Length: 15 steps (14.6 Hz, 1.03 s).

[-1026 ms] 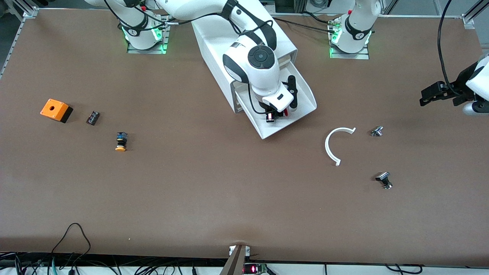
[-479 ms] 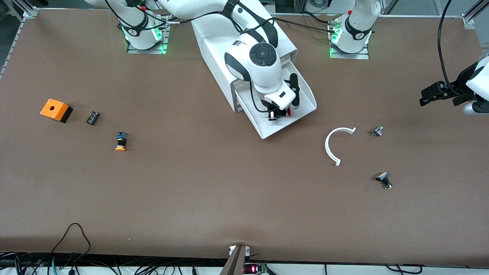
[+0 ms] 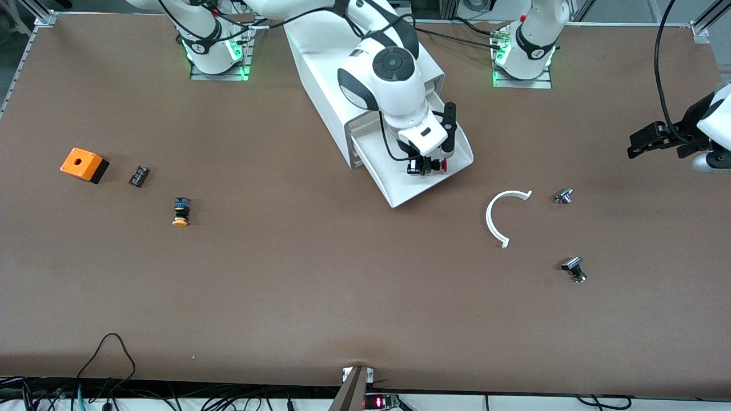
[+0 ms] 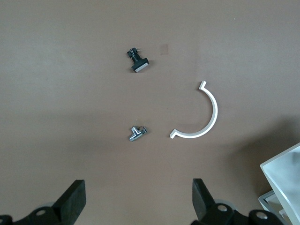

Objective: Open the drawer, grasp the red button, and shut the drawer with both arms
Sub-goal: 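Lift the red button out of the drawer with the right gripper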

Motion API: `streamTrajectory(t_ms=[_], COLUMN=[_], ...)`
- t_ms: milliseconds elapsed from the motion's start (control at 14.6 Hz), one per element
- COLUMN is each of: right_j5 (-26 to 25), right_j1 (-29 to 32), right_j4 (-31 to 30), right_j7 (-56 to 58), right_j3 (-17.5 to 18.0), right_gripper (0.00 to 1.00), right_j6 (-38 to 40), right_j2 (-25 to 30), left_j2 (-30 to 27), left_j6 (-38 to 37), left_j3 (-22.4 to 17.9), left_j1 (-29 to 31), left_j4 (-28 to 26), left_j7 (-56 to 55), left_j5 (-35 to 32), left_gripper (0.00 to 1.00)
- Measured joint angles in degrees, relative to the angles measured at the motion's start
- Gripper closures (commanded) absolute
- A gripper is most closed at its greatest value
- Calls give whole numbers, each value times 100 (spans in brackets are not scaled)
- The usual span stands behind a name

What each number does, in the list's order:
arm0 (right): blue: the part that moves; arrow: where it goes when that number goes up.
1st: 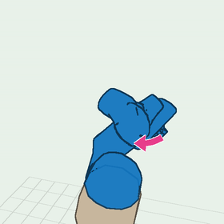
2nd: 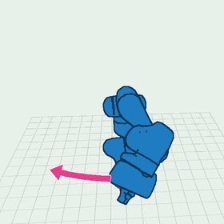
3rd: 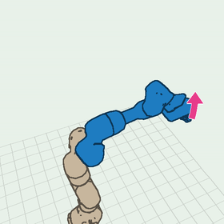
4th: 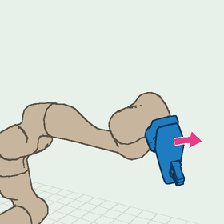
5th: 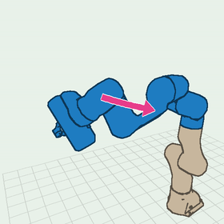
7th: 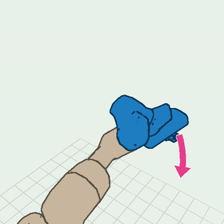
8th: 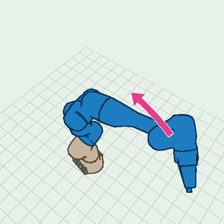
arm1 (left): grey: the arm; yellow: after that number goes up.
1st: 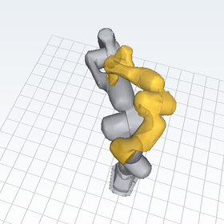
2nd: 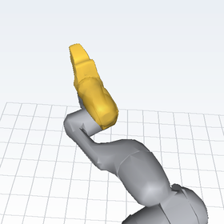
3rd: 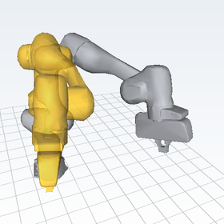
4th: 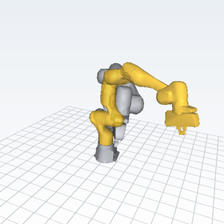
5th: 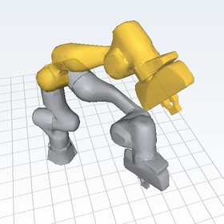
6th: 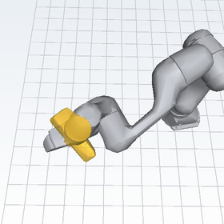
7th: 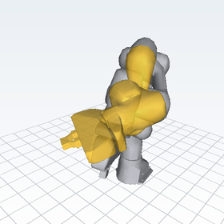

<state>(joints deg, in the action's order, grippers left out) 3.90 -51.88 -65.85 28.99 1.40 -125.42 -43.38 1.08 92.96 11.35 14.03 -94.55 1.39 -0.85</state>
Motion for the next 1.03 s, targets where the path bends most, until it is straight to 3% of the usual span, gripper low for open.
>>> streamTrajectory(t_ms=[274,1026], right_j5=[2,50], right_j1=[60,1236], right_j4=[-46,-1453], right_j7=[-540,-807], right_j3=[-104,-572], right_gripper=[68,68], right_j6=[30,63], right_j2=[317,986], left_j2=[0,205], left_j6=[-5,-87], left_j3=[0,97], left_j1=[0,-60], left_j4=[6,93], left_j7=[0,4], left_j5=[2,9], left_gripper=[0,0])
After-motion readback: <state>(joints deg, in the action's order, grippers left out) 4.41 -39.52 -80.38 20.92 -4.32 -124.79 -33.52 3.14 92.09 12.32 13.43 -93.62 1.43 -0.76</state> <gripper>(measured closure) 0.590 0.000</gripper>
